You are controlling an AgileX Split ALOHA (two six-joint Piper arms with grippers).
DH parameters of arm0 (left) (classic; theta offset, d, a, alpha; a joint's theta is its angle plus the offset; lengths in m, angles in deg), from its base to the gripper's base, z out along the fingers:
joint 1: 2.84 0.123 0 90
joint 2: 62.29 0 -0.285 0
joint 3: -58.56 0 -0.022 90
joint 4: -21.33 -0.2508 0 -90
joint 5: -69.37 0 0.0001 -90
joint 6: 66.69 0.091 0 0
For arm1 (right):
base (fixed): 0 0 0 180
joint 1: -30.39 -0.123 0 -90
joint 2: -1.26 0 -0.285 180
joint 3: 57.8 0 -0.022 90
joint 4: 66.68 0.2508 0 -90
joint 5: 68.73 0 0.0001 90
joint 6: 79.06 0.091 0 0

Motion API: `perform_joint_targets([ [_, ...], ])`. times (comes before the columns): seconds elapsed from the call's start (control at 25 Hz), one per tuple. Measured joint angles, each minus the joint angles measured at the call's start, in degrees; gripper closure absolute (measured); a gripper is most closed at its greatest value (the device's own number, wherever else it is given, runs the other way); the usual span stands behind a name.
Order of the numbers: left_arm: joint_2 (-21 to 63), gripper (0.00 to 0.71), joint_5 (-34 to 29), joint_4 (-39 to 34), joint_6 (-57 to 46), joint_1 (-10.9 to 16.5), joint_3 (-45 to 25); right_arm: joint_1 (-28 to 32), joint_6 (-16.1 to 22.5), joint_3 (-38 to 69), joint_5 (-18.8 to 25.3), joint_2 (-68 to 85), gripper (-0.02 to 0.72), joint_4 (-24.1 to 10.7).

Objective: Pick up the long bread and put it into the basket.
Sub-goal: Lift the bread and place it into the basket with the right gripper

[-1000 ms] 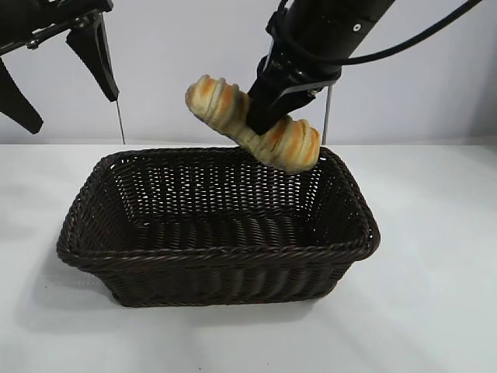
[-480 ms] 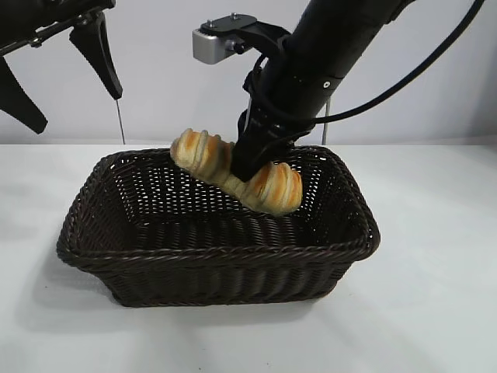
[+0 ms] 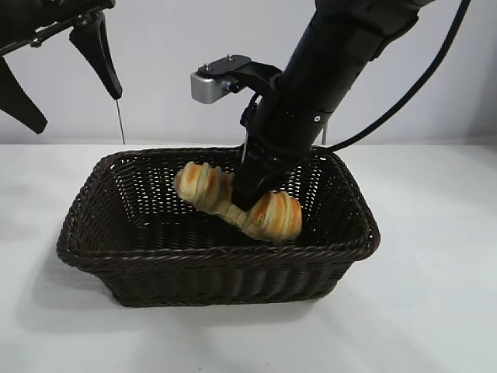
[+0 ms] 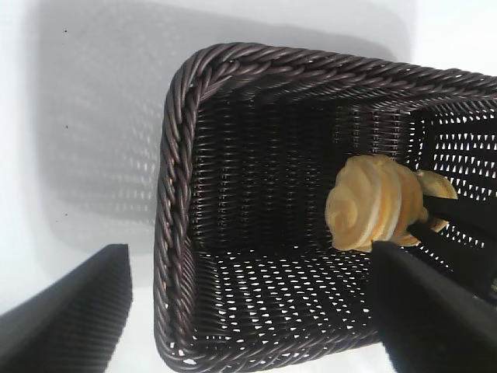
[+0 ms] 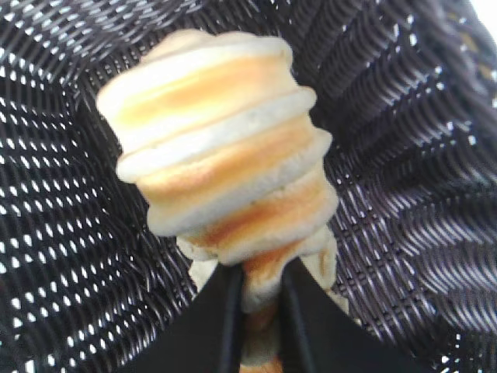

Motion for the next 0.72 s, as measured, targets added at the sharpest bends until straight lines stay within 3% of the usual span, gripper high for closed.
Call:
perform_joint_targets([
  [0.48, 0.00, 0.112, 0.00, 0.06, 0.00, 0.00, 0.00, 0.00, 2.63, 0.00, 0.03, 0.00, 0.591, -1.65],
  [0.72, 0.00, 0.112, 0.00, 0.06, 0.00, 0.00, 0.00, 0.00, 3.05, 0.00, 0.03, 0.00, 0.325, -1.75],
])
